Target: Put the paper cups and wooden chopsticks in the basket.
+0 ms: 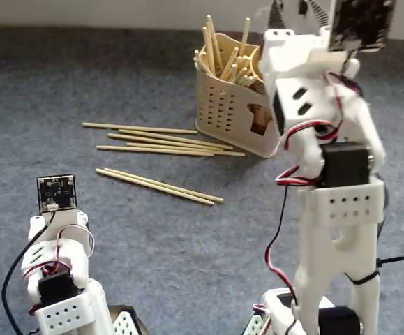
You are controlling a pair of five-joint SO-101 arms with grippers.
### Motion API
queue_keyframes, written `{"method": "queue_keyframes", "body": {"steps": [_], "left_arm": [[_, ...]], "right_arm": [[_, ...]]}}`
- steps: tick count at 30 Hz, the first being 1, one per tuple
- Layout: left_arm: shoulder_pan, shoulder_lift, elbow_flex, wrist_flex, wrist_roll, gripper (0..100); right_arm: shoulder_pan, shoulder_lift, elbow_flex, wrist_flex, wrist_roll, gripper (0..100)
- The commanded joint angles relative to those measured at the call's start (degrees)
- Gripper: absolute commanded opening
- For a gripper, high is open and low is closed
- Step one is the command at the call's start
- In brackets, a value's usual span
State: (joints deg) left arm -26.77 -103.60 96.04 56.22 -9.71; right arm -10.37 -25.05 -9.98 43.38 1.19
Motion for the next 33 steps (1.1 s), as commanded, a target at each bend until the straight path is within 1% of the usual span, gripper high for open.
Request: {"method": "queue_keyframes", "body": {"steps": [1, 5, 8, 13, 17, 27, 33], "left_arm": [[-0.4, -0.2, 1.1, 0.0, -0.4, 1], [-0.4, -0.2, 1.1, 0.0, -0.4, 1], [-0.4, -0.2, 1.1, 0.0, -0.4, 1], [-0.4, -0.2, 1.1, -0.1, -0.4, 1], [-0.4, -0.2, 1.1, -0.2, -0.4, 1], [-0.4, -0.2, 1.1, -0.1, -0.4, 1], [-0.4, -0.2, 1.1, -0.1, -0.4, 1]], "right_arm": [[3.6, 6.7, -16.1, 11.7, -0.4, 13.5], [5.8, 16.7, -30.9, 21.9, -0.4, 13.5], [5.9, 23.4, -40.9, 29.1, -0.4, 13.5], [6.9, 31.9, -52.3, 40.5, -0.4, 13.8], [7.5, 36.5, -53.7, 45.2, -4.7, 13.9], [7.8, 43.7, -53.5, 52.5, -5.3, 13.9], [7.8, 48.7, -53.4, 55.1, -5.3, 13.8]]}}
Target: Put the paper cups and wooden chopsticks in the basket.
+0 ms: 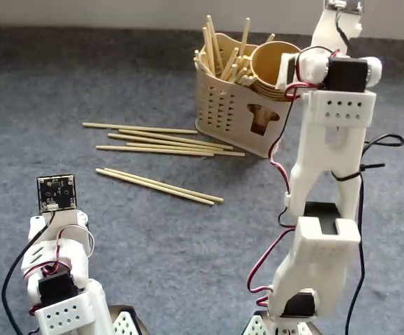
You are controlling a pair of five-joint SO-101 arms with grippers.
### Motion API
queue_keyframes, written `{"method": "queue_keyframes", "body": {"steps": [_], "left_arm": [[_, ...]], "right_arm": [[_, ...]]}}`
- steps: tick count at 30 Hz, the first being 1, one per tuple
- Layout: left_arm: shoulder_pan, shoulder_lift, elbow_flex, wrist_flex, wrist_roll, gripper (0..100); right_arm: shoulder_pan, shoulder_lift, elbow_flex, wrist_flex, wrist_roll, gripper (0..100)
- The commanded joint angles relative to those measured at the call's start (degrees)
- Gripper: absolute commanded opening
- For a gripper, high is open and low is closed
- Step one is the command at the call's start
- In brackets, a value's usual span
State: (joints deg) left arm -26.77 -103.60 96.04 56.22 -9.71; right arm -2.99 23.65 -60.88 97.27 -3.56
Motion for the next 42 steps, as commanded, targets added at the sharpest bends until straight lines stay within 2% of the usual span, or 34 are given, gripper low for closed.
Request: {"method": "queue_keyframes", "body": {"steps": [1, 8, 12, 18, 24, 32, 34, 38, 42], "left_arm": [[-0.4, -0.2, 1.1, -0.1, -0.4, 1], [-0.4, -0.2, 1.1, 0.0, -0.4, 1], [-0.4, -0.2, 1.1, 0.0, -0.4, 1], [-0.4, -0.2, 1.1, 0.0, -0.4, 1], [-0.4, -0.2, 1.1, 0.0, -0.4, 1], [-0.4, -0.2, 1.1, 0.0, -0.4, 1], [-0.4, -0.2, 1.1, 0.0, -0.4, 1], [-0.4, -0.2, 1.1, 0.0, -0.4, 1], [-0.4, -0.2, 1.1, 0.0, -0.4, 1]], "right_arm": [[0.4, 0.7, -2.6, 1.5, -0.5, 13.8], [0.4, 5.2, -2.6, 1.5, -0.5, 12.4], [0.4, 8.1, -2.9, 1.5, -0.2, 0.0], [2.0, 8.3, -3.1, 2.5, 0.0, 0.4], [3.6, 8.2, -2.9, 3.7, 9.6, 0.4], [3.5, 2.9, -0.2, 3.7, 12.1, 0.8], [2.1, 1.6, 1.0, 3.7, 11.8, 5.0], [1.6, 0.7, 2.9, 3.7, 11.7, 22.6], [1.2, 0.4, 2.7, 3.6, 11.8, 25.5]]}}
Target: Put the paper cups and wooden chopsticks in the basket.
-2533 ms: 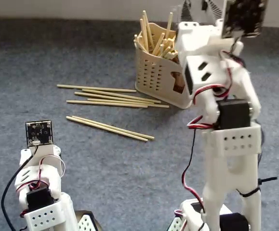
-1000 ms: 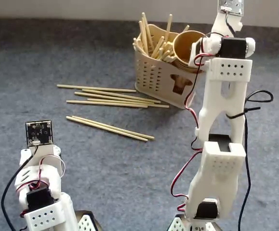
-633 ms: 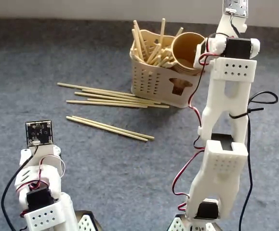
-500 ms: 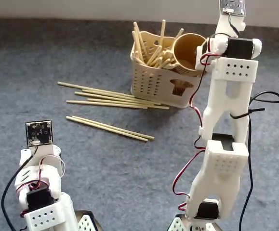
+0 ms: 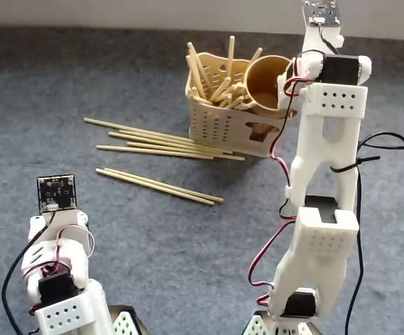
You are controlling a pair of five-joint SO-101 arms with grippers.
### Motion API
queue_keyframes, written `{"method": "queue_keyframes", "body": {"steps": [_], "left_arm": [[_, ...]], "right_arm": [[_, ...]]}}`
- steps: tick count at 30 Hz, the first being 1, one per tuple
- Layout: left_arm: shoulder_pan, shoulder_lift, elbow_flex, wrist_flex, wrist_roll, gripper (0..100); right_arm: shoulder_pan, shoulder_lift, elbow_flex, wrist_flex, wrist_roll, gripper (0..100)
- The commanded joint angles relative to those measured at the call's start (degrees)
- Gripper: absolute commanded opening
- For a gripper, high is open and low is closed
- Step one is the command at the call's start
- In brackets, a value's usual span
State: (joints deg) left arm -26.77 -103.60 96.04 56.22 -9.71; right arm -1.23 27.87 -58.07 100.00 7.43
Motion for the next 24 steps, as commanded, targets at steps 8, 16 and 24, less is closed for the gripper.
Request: {"method": "queue_keyframes", "body": {"steps": [8, 16, 24], "left_arm": [[-0.4, -0.2, 1.1, 0.0, -0.4, 1], [-0.4, -0.2, 1.1, 0.0, -0.4, 1], [-0.4, -0.2, 1.1, -0.1, -0.4, 1]], "right_arm": [[-3.6, -3.5, -14.8, 0.7, 0.7, 25.5], [-4.7, -3.6, -26.9, 0.7, 0.7, 25.5], [-4.6, -3.8, -43.7, 1.2, 0.7, 25.5]]}}
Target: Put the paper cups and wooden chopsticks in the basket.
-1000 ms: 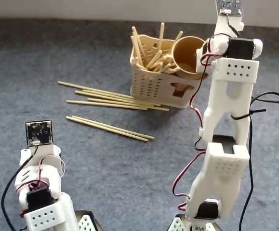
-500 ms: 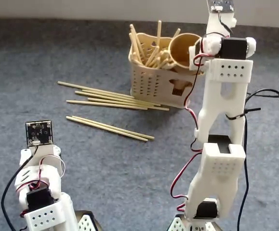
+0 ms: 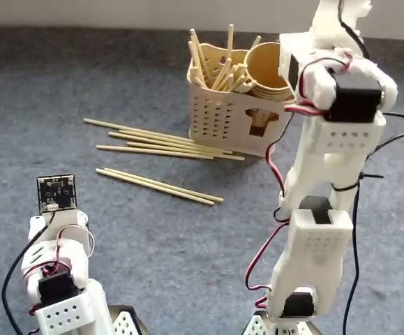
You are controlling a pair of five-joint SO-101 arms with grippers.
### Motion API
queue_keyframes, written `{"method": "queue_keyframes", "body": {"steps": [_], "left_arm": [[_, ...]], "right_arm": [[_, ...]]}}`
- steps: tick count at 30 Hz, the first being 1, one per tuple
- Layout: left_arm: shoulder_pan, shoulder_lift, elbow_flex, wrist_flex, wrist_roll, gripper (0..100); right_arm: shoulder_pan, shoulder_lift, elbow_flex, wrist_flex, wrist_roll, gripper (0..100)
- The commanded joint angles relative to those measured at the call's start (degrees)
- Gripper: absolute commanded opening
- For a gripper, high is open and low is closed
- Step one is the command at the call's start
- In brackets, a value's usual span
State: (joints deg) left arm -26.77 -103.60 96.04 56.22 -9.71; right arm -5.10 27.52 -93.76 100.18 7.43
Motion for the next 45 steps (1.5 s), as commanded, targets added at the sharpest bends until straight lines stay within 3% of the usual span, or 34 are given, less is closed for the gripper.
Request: {"method": "queue_keyframes", "body": {"steps": [1, 8, 13, 21, 29, 45], "left_arm": [[-0.4, -0.2, 1.1, -0.1, -0.4, 1], [-0.4, -0.2, 1.1, -0.1, -0.4, 1], [-0.4, -0.2, 1.1, -0.2, -0.4, 1], [-0.4, -0.2, 1.1, -0.2, -0.4, 1], [-0.4, -0.2, 1.1, -0.2, -0.4, 1], [-0.4, -0.2, 1.1, -0.2, -0.4, 1]], "right_arm": [[-0.7, -3.5, -8.7, 1.0, 0.7, 24.8], [-0.8, -12.5, -3.4, 1.0, 1.1, 0.4], [-0.7, -23.3, 11.8, 1.0, 1.1, 0.4], [-0.9, -46.5, 48.6, 0.4, 1.0, 0.5], [-0.8, -62.6, 78.4, -5.6, 1.0, 0.5], [-0.7, -101.8, 138.0, -33.3, 1.1, 0.5]]}}
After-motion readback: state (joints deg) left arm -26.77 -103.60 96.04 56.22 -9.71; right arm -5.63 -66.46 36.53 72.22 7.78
